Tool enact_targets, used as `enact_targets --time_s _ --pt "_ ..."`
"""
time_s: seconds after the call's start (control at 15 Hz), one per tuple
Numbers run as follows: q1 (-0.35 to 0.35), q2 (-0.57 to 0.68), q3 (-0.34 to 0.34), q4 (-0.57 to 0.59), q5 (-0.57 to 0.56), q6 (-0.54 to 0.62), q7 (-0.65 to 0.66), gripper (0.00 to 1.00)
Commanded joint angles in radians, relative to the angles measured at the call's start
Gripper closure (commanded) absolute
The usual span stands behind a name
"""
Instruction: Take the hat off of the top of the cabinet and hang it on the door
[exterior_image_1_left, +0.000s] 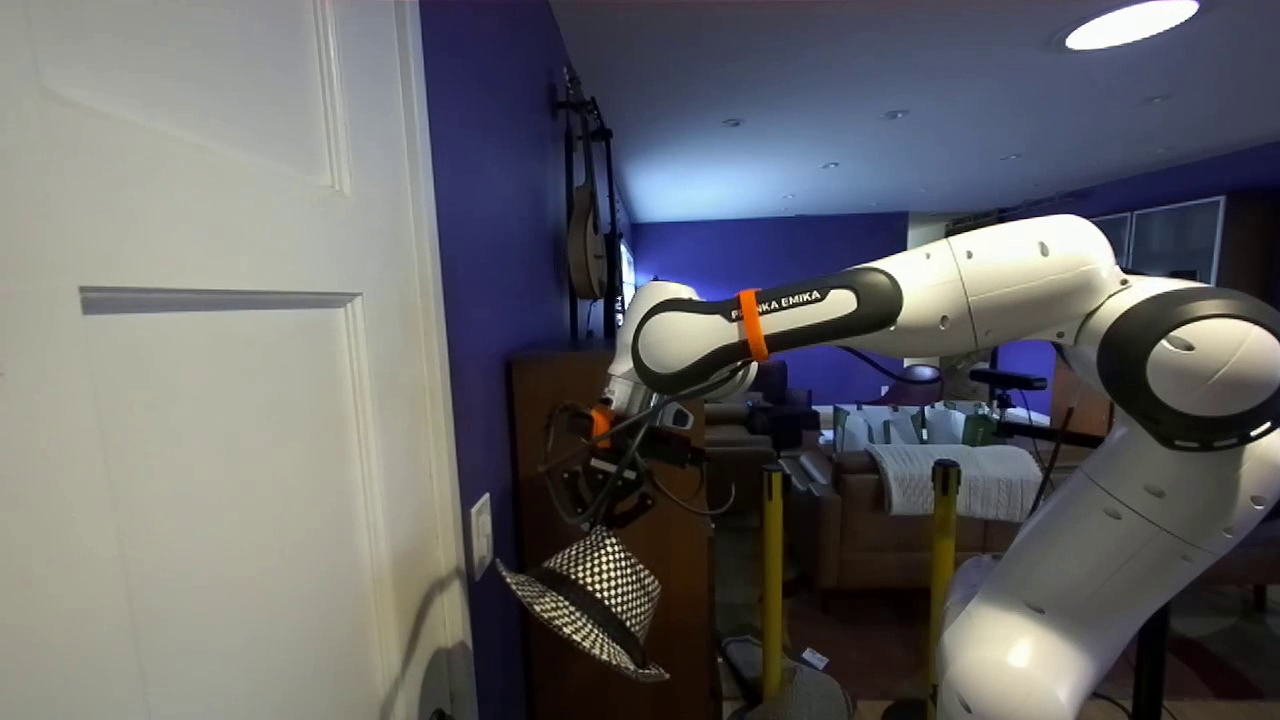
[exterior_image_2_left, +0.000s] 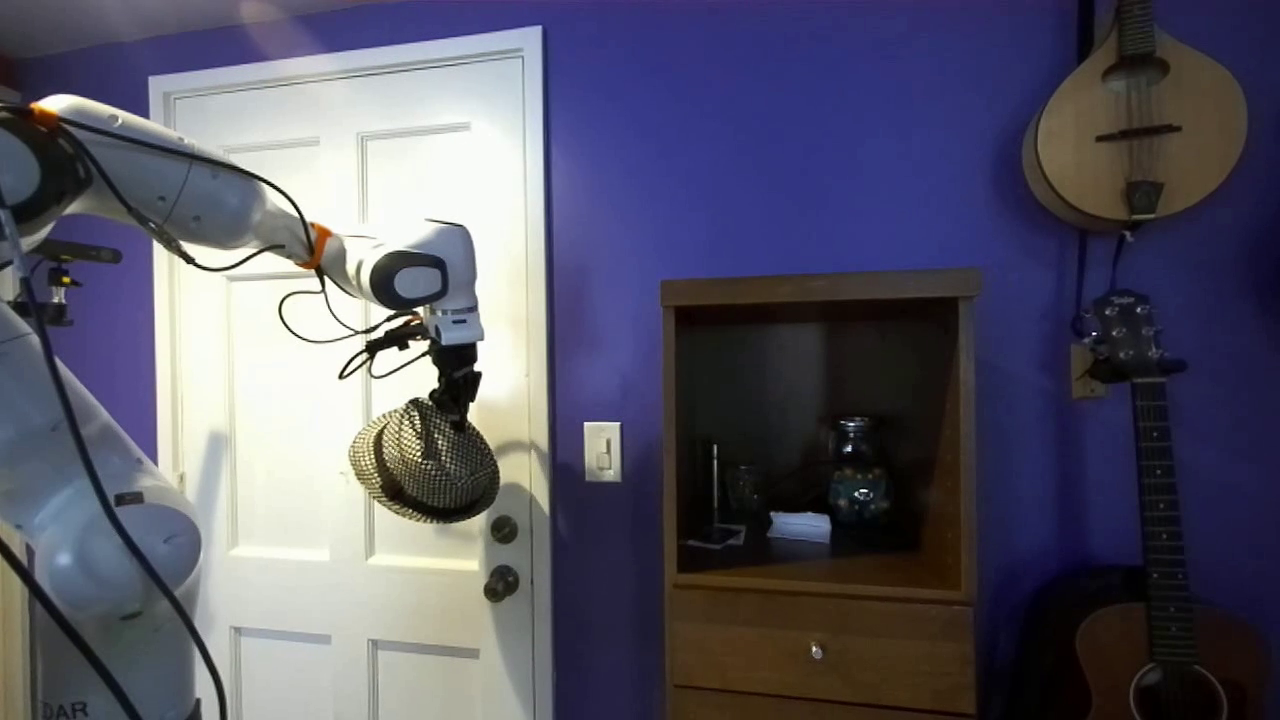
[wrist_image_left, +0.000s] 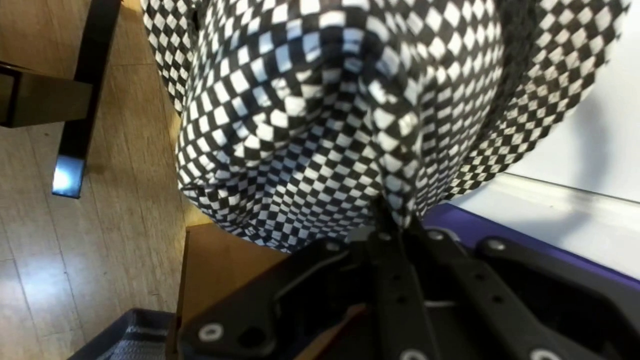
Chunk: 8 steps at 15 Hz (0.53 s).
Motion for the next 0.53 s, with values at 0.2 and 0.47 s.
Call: enact_targets --time_s 0.2,0.47 --pt "0.026 0.002 -0.021 0.001 -0.014 0.002 0.011 0.96" --pt "0.041 0.014 -0.014 0.006 -0.004 -0.003 0.002 0.99"
